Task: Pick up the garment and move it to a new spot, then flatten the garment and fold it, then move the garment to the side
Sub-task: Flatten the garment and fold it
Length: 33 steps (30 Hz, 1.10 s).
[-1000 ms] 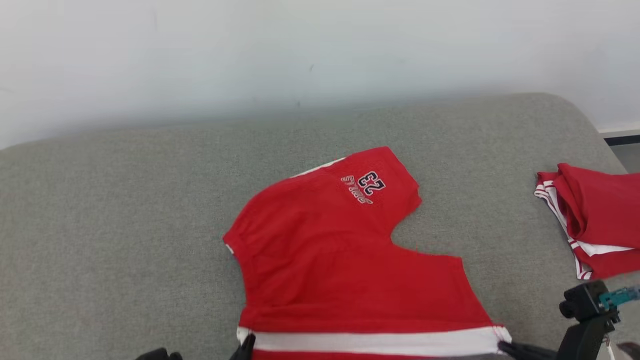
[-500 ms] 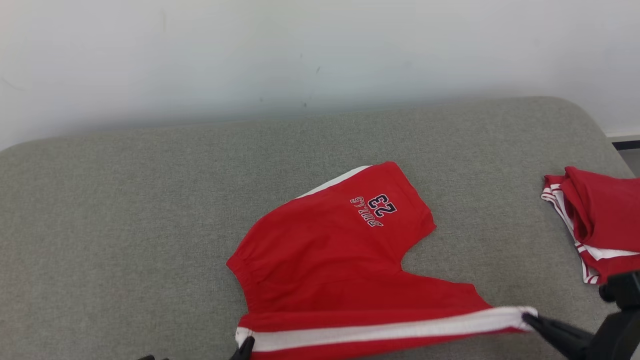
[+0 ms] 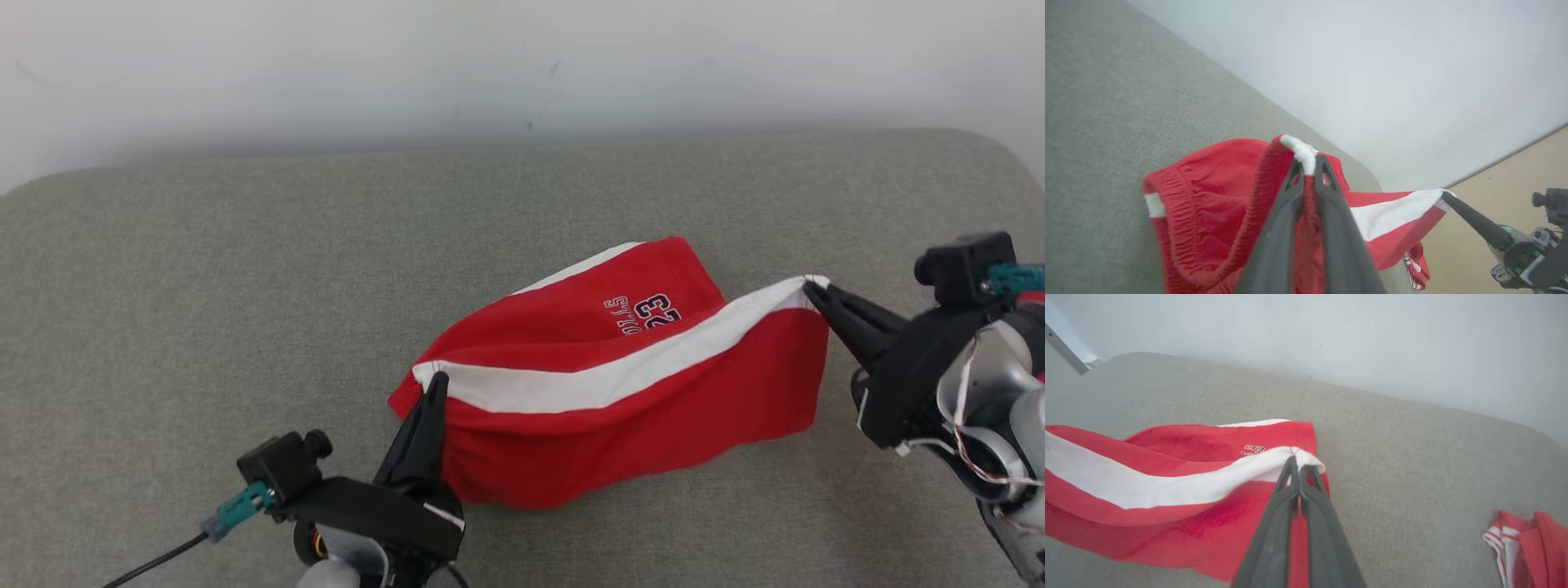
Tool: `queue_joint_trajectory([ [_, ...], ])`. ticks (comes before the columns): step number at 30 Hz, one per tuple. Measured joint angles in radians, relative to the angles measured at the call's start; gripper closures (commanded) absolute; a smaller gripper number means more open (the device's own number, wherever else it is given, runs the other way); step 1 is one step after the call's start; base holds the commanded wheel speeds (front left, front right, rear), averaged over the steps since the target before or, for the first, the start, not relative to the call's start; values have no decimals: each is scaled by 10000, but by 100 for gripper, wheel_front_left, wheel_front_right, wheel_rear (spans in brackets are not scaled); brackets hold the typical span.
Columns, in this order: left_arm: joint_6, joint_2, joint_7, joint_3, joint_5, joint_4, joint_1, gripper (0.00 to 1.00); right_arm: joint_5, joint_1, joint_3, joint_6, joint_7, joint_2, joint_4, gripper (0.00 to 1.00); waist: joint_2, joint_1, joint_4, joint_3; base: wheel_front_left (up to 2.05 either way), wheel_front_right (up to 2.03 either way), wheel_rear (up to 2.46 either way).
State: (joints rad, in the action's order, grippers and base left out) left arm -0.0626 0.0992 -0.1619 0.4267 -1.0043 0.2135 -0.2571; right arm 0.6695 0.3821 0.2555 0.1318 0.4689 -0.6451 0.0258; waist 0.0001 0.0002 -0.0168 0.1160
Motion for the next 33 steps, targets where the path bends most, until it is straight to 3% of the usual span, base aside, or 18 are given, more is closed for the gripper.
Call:
queue_joint_trajectory([
  [4,35,-316,-477,67,71,1110,-914,100,-293,1442,1018,0,-861,-13,1521,100,0,0,254,356,0,0,0],
  [9,456,-460,-882,-29,35,2056,-1817,100,-577,3052,2073,0,-1944,44,3160,100,0,0,550,878,0,0,0],
  [14,543,-493,-978,456,-414,2268,-2298,100,-637,4208,2984,0,-2550,211,4514,100,1,1,802,1385,0,0,0],
  [18,732,-489,-984,278,-428,2057,-2481,99,-568,4875,3551,0,-2963,290,5321,100,1,1,980,1700,0,0,0],
  [20,807,-487,-995,245,-395,1956,-2485,64,-493,5162,3779,0,-3172,351,5683,100,1,1,1056,1809,0,0,0],
  [21,821,-487,-995,272,-347,1931,-2485,0,-430,5268,3873,0,-3289,385,5864,92,1,1,1091,1848,0,0,0],
  [22,876,-493,-995,263,-301,1898,-2485,0,-382,5369,3960,0,-3436,422,6021,35,1,1,1120,1881,0,0,0],
  [23,907,-491,-997,245,-253,1854,-2488,0,-337,5474,4006,0,-3555,458,6199,0,1,1,1141,1909,0,0,0],
  [29,1174,-491,-1005,-268,738,1486,-2497,0,282,6038,4410,0,-3783,635,6821,0,1,0,1089,1885,0,0,0],
  [33,1371,-489,-1005,-859,2660,798,-2292,0,1373,6185,4426,0,-2661,652,7035,0,1,-1,1017,1690,0,0,0],
])
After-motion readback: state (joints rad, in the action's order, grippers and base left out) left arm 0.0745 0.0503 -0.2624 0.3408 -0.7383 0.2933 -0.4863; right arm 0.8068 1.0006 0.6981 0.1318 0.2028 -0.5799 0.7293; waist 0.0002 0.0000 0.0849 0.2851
